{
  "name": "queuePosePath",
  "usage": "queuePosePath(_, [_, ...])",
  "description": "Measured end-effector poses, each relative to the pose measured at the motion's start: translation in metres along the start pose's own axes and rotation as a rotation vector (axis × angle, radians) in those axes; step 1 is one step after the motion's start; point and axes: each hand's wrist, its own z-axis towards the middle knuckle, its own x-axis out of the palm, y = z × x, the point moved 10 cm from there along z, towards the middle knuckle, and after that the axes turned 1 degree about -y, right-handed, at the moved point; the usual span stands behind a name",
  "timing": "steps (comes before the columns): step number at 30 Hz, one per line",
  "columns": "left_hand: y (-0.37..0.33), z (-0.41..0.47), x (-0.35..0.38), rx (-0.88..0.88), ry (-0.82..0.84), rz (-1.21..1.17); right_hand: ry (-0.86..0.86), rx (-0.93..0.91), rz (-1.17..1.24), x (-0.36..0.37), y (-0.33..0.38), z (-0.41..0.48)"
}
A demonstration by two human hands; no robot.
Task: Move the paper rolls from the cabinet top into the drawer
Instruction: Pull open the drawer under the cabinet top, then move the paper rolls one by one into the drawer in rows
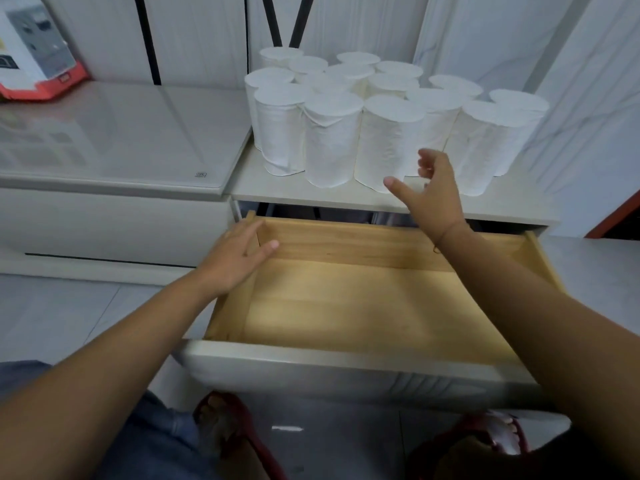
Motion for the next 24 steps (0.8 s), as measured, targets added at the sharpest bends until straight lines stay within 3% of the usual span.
queuePosePath(3, [0.020,0.012,0.005,0.011,-0.006,0.093,-0.083,0.012,0.009,0.010,-0.002,0.037])
queuePosePath(9, [0.038,0.030,0.020,-0.025,-0.049,-0.032,-0.163,0.039,0.050,0.024,-0.011,0.071])
queuePosePath(17, [0.040,0.039,0.018,-0.042,-0.102,-0.039,-0.133,0.040,-0.019,0.022,-0.005,0.071])
queuePosePath(21, [0.042,0.038,0.020,-0.047,-0.092,-0.064,-0.046,-0.021,0.084,0.010,0.002,0.028])
queuePosePath(24, [0.041,0.039,0.020,-0.046,-0.090,-0.069,0.185,-0.100,0.086,0.027,0.005,-0.013])
